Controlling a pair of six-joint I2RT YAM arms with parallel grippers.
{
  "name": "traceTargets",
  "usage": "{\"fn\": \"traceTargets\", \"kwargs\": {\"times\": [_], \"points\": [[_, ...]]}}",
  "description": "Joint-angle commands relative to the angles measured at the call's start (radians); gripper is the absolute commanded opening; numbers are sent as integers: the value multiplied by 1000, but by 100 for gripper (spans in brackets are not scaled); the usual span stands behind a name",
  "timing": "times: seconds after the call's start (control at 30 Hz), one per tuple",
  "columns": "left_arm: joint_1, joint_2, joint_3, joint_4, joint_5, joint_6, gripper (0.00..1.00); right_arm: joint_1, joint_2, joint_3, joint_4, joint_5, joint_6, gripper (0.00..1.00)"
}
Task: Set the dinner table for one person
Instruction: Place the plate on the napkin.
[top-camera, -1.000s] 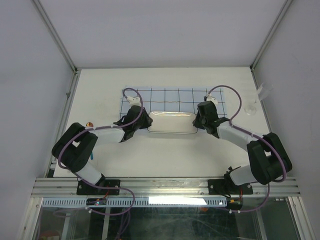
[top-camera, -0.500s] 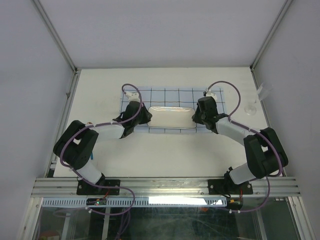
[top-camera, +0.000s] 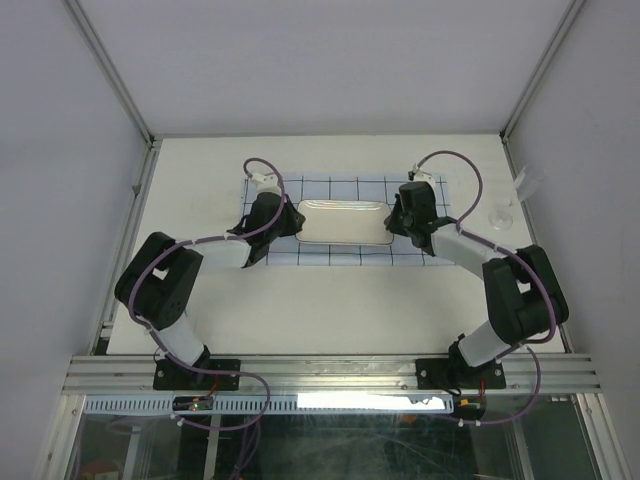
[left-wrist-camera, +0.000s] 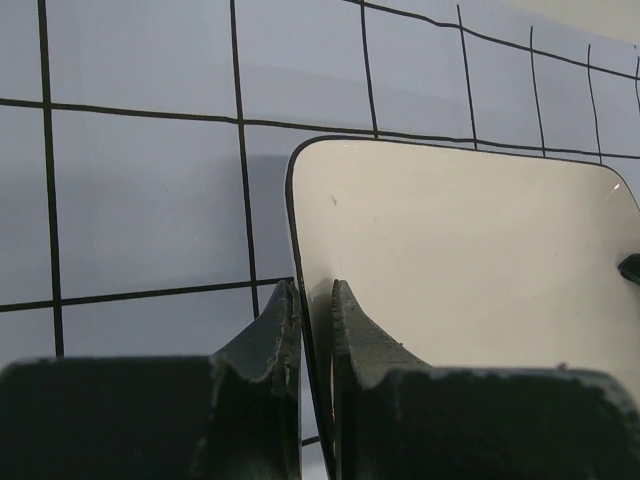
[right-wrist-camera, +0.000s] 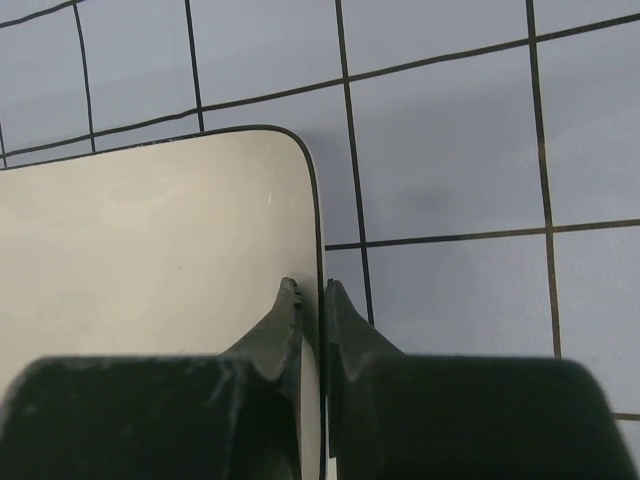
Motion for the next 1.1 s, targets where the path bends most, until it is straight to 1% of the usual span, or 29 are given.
{"fn": "traceTargets", "kwargs": {"times": [0.0,0.6,0.73,0.93,1.07], "points": [[-26,4,88,243,181,80,0,4,37,82,115,-60,-49,0],[21,157,192,349,258,79,0,-65,203,183,217,-160,-70,0],[37,175,184,394,283,62,0,-96,217,173,260,-233,-35,0],[82,171,135,492,340,6,0,-157,241,122,383,-381,42,0],[100,187,123,532,368,-20,0,-167,258,110,412,-411,55,0]]}}
